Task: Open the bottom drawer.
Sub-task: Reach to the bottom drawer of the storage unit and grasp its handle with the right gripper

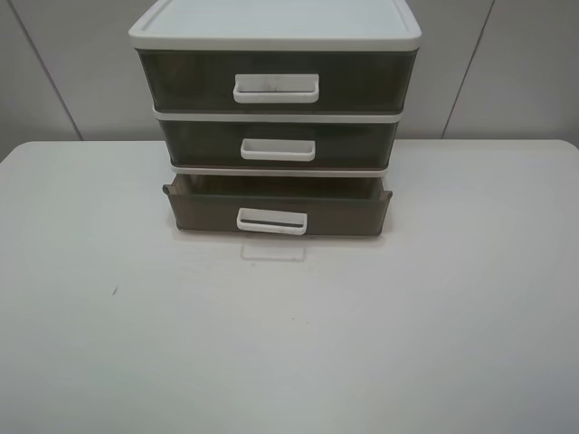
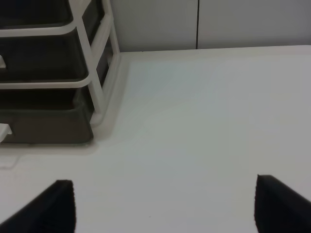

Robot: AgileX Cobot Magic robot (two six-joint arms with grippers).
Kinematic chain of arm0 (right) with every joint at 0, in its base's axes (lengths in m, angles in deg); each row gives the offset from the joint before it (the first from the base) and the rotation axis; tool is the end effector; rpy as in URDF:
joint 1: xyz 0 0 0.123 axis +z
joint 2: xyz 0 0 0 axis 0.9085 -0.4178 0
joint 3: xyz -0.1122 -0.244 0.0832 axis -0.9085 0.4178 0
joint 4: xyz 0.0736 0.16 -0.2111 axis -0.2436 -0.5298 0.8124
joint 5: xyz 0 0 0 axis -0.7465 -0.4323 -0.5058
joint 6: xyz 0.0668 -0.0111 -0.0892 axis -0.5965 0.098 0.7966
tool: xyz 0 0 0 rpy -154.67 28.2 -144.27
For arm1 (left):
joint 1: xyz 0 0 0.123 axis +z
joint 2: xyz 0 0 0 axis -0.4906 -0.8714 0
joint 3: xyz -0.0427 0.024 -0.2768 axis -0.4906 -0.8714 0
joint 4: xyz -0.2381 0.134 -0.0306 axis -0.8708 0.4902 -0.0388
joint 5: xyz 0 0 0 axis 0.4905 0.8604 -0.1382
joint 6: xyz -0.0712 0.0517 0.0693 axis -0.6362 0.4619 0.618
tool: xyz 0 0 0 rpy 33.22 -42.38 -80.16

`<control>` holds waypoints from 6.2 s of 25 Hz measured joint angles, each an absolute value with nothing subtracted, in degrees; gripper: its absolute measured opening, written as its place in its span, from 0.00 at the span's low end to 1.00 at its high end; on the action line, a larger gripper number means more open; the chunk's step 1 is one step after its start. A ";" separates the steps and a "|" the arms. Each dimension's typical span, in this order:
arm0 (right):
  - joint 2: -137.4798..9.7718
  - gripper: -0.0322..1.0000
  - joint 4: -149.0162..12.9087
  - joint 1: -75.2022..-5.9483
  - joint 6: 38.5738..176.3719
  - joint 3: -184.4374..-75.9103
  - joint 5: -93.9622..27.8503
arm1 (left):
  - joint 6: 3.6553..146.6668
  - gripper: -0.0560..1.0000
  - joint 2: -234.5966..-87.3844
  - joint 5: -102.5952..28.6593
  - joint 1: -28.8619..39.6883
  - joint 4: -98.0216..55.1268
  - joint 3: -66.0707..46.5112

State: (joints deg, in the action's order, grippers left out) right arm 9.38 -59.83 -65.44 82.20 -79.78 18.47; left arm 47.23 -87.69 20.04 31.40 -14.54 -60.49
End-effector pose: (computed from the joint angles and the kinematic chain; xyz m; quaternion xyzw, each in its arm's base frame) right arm 0.0359 -0.0006 0.2854 0.0189 0.8472 0.0077 0.5309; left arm 0.0374 -0.0100 0.2807 0.0329 0.8499 -0.0202 0.5255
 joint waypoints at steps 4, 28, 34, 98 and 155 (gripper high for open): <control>9.38 0.64 -59.77 -65.54 82.20 -79.78 18.47 | 47.23 0.73 -87.69 20.04 31.40 -14.54 -60.49; -10.84 0.64 -58.74 -60.61 82.20 -89.85 18.53 | 47.23 0.73 -87.69 20.04 31.40 -14.54 -60.49; -30.17 0.64 -58.68 -56.01 82.20 -100.96 14.42 | 47.23 0.73 -87.69 20.04 31.40 -14.54 -60.49; -101.83 0.67 -94.45 -19.07 173.47 -93.82 -61.41 | 47.23 0.73 -87.69 20.04 31.40 -14.54 -60.49; -106.31 0.06 -96.69 -18.38 173.47 -96.88 -66.19 | 47.23 0.73 -87.69 20.04 31.40 -14.54 -60.49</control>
State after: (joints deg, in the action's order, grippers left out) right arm -106.31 -96.69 -18.38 173.47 -96.88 -66.19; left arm 47.23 -87.69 20.04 31.40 -14.54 -60.49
